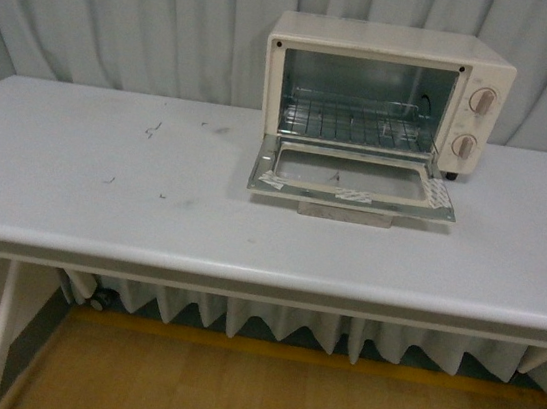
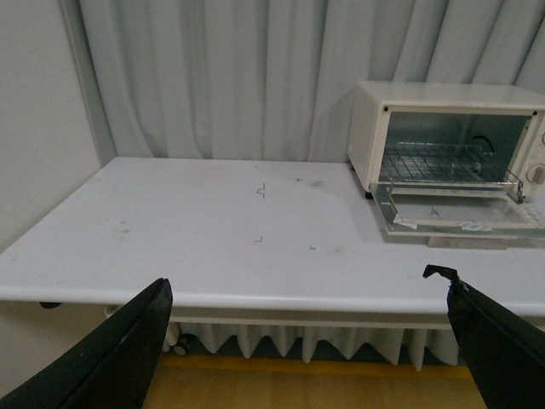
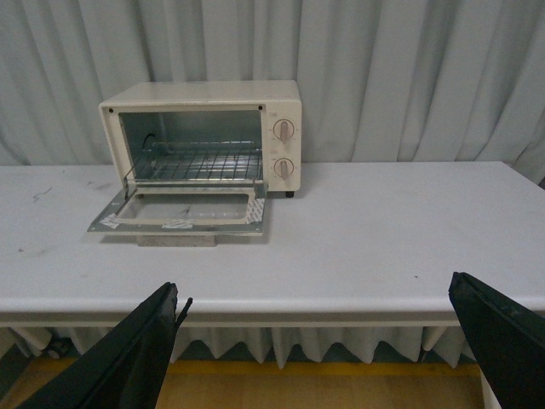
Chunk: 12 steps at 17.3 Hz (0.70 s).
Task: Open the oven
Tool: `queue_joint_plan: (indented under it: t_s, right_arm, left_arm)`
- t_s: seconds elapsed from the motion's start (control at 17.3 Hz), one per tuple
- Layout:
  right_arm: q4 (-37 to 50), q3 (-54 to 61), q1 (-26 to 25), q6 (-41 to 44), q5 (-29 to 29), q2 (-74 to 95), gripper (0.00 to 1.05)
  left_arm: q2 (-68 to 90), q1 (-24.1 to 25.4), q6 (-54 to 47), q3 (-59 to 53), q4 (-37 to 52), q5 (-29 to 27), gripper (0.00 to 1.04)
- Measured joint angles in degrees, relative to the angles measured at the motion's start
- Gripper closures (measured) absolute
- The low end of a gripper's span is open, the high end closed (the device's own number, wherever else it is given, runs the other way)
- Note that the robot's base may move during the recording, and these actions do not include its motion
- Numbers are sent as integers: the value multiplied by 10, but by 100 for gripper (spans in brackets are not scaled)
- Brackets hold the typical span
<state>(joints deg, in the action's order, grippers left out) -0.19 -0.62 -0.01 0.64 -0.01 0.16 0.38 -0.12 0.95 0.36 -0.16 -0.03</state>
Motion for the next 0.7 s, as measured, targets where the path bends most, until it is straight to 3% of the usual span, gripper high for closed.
queue_joint_plan:
  t_s: [0.7]
  right_arm:
    - [0,0,0,0,0,0,6]
  left_arm:
    - [0,0,0,0,0,0,7]
